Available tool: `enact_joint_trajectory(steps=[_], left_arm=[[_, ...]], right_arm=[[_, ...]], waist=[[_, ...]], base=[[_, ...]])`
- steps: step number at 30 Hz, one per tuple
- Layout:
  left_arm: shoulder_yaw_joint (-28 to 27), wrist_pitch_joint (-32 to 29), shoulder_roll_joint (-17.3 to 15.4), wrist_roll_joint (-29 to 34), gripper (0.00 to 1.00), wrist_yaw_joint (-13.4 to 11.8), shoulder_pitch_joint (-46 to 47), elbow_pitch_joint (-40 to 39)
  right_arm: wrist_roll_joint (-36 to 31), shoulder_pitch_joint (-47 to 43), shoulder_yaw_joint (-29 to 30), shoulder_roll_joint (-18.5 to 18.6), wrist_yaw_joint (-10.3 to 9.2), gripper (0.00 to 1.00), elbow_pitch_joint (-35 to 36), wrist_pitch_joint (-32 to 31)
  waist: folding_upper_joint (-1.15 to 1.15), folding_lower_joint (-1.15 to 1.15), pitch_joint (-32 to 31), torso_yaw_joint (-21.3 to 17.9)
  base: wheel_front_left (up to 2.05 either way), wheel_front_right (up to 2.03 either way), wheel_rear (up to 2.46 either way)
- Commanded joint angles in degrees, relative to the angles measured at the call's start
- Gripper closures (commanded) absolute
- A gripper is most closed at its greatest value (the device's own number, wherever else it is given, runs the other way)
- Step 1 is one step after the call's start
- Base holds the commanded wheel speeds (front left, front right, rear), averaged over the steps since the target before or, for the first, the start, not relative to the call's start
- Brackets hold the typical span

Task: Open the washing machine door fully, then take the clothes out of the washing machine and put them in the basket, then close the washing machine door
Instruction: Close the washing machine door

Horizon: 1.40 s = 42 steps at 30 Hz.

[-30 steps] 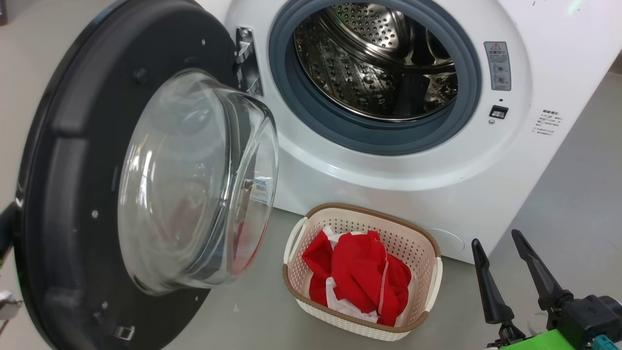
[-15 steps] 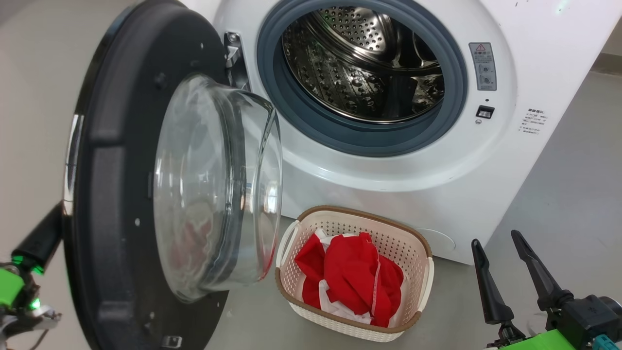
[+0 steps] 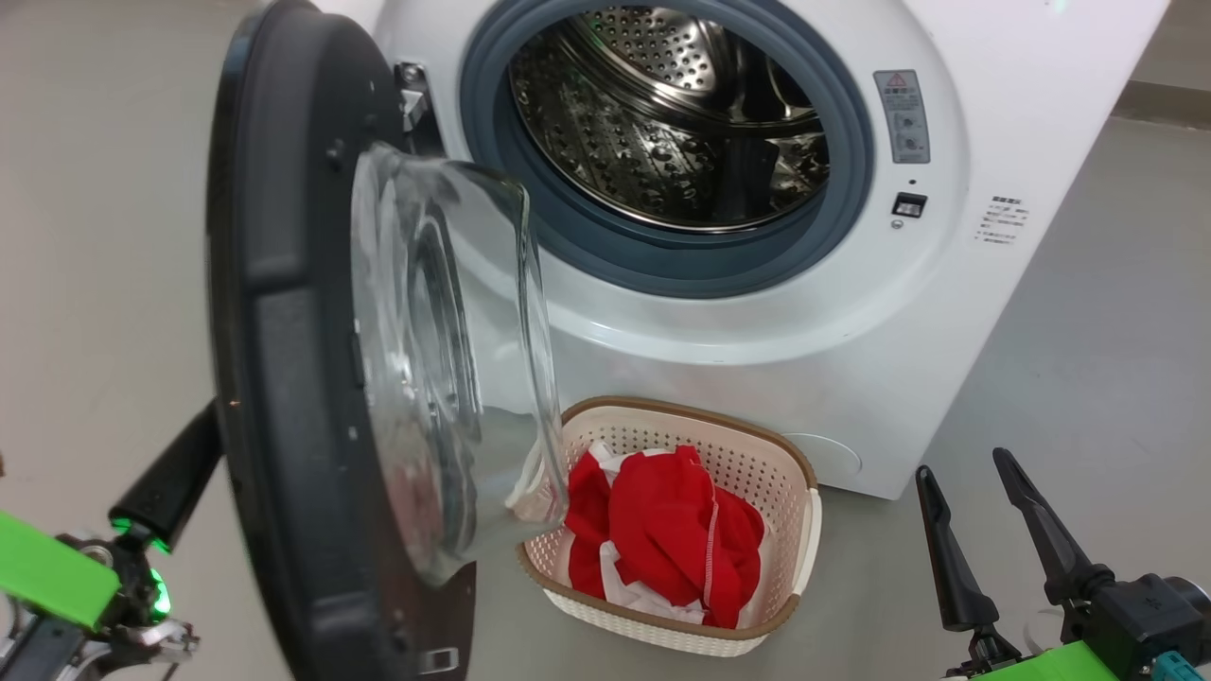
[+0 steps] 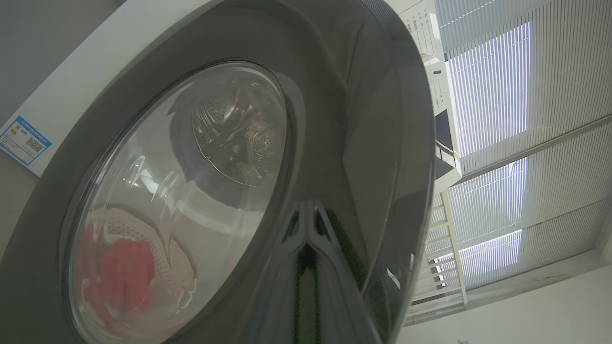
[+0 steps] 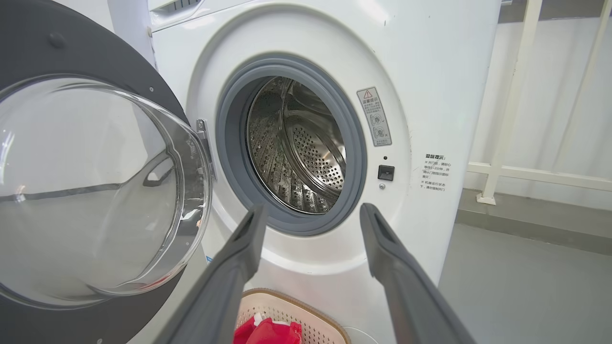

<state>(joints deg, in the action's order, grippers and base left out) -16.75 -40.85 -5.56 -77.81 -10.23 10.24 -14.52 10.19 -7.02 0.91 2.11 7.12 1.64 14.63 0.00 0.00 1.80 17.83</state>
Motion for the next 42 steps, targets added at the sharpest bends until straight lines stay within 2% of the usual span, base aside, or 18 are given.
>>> enact_joint_trajectory(steps=[1,19,42], left_arm=[[-0.54,-0.97,-0.28,-1.3,1.0,-0.31,0.31,-2.99],[3.21,3.28,2.47,-7.09,1.0,-0.65,-5.56,-8.11],[8.32,8.26,2.66,-9.75,1.0,0.84,-3.85,-5.31]], right_arm=[[0.64,2.11,-1.46,0.76,0.36,0.0,1.31,0.37],[1.57,2.17,-1.62,0.76,0.36,0.0,1.23,0.37],[1.78,3.16,-2.02,0.76,0.36,0.0,1.2,0.37]], waist=[[0.0,0.0,0.13,-0.61],[0.0,0.0,0.1,-4.94],[0.0,0.0,1.74,-10.32]], base=[[0.0,0.0,0.0],[0.0,0.0,0.0],[0.0,0.0,0.0]])
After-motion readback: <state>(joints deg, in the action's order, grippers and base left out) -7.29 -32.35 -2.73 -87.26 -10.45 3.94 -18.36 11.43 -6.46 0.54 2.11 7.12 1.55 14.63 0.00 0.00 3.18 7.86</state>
